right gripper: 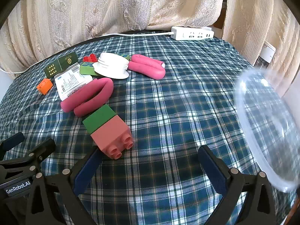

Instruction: Organize objects

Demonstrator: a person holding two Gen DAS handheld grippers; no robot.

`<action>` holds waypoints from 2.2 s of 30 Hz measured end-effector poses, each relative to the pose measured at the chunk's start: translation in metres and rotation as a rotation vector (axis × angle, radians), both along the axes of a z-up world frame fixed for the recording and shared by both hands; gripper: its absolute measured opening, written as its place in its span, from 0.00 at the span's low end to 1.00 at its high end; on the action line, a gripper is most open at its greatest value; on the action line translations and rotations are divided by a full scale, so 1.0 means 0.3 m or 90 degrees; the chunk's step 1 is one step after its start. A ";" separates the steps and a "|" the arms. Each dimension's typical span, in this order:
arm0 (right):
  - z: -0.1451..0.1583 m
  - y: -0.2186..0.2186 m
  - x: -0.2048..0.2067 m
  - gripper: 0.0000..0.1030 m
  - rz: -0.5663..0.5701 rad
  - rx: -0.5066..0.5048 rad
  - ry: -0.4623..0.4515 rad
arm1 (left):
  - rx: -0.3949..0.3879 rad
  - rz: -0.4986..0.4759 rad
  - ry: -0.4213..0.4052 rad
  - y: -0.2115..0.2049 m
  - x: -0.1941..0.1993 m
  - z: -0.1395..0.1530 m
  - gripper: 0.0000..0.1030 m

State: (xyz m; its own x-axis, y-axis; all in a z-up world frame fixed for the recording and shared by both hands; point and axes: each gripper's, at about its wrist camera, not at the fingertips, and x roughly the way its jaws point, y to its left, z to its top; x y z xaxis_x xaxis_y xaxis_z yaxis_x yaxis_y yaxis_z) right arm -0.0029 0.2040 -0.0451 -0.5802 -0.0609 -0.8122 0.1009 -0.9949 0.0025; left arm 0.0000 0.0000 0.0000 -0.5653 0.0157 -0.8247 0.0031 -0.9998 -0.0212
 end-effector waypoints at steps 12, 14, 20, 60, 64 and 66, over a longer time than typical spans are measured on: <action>0.000 0.000 0.000 1.00 0.000 0.000 0.000 | 0.000 0.000 0.000 0.000 0.000 0.000 1.00; 0.000 0.000 0.000 1.00 0.000 0.000 0.000 | 0.000 0.000 0.000 0.000 0.000 0.000 1.00; 0.000 0.000 0.000 1.00 0.000 0.000 0.000 | 0.000 0.001 0.000 0.000 0.000 0.000 1.00; 0.000 -0.001 -0.001 1.00 0.000 0.000 0.000 | 0.000 0.010 0.003 0.002 0.002 0.000 1.00; -0.001 -0.001 -0.001 1.00 0.000 0.000 0.000 | 0.000 0.012 0.003 -0.004 0.002 -0.002 1.00; -0.001 -0.001 -0.001 1.00 0.000 0.000 0.000 | 0.000 0.011 0.003 -0.004 0.003 -0.002 1.00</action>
